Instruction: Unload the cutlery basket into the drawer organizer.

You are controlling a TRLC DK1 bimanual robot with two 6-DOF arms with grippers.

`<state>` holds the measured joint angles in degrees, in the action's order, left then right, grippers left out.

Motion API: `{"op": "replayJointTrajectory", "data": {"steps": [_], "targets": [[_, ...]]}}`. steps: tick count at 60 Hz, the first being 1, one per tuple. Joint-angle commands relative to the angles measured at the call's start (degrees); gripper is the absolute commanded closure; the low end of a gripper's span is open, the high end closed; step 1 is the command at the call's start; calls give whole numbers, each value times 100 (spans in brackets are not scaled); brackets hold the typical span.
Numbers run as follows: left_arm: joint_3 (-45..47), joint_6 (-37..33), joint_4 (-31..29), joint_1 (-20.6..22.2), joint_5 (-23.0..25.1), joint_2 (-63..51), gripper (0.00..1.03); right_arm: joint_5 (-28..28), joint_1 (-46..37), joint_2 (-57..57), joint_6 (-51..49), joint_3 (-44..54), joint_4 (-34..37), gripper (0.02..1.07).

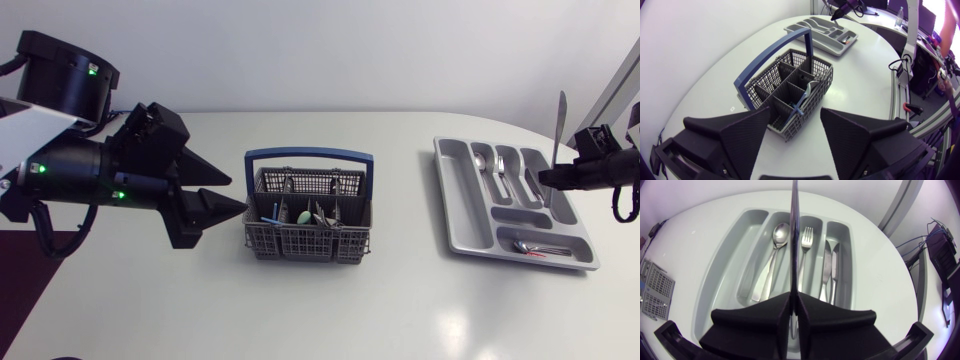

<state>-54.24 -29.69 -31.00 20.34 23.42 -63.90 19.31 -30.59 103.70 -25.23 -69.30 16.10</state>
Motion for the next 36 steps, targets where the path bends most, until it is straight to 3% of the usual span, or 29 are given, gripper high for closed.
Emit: {"op": "replayJointTrajectory", "data": {"steps": [1, 36], "targets": [[159, -124, 59, 40, -74, 27, 32, -112, -79, 335, 212, -348, -72, 101], [370, -142, 138, 137, -189, 158, 32, -630, -290, 1460, 440, -1007, -37, 101]]}}
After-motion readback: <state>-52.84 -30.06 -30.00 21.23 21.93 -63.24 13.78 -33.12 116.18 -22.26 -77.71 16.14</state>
